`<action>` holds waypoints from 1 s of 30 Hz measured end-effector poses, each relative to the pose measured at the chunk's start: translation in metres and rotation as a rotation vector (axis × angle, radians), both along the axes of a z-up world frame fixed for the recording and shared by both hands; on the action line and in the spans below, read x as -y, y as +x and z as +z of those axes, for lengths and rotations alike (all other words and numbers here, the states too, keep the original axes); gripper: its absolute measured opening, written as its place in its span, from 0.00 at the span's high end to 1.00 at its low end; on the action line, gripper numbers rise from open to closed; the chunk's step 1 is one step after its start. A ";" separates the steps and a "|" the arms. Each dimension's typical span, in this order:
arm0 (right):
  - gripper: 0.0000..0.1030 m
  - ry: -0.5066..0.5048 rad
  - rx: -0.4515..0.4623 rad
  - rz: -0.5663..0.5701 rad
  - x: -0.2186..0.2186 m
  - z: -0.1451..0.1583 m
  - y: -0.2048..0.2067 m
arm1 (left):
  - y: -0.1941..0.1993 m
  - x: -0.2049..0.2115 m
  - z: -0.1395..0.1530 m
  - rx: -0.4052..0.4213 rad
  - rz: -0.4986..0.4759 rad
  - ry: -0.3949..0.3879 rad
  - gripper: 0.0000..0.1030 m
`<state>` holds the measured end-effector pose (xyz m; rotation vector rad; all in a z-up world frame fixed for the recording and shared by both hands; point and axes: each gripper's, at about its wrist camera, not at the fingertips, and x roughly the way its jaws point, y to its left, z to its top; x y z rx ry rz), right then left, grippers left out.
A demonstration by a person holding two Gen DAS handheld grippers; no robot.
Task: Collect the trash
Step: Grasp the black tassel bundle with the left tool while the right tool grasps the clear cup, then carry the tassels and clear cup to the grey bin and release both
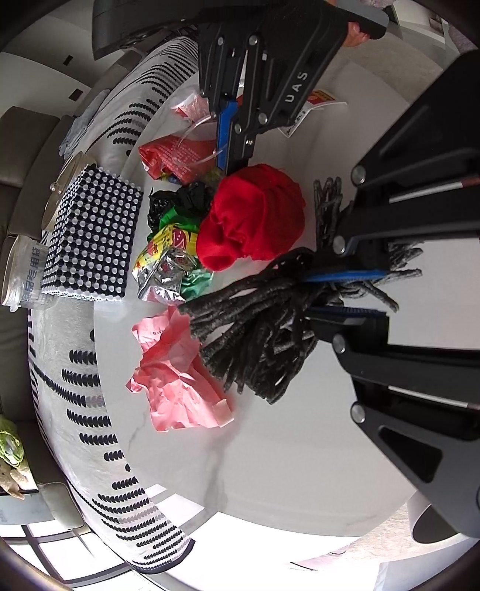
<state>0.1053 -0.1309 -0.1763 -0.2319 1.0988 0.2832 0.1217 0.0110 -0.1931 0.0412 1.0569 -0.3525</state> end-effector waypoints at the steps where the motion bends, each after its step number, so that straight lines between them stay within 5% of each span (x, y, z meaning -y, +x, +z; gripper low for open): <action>1: 0.94 -0.002 -0.001 0.000 0.000 0.000 0.000 | -0.001 -0.001 0.000 0.000 0.002 -0.001 0.89; 20: 0.96 0.098 0.130 -0.051 0.014 0.071 -0.026 | -0.014 -0.019 0.031 0.066 0.031 -0.049 0.89; 30: 0.96 0.178 0.197 0.086 -0.027 0.126 -0.042 | -0.043 -0.072 0.072 0.148 0.141 -0.070 0.89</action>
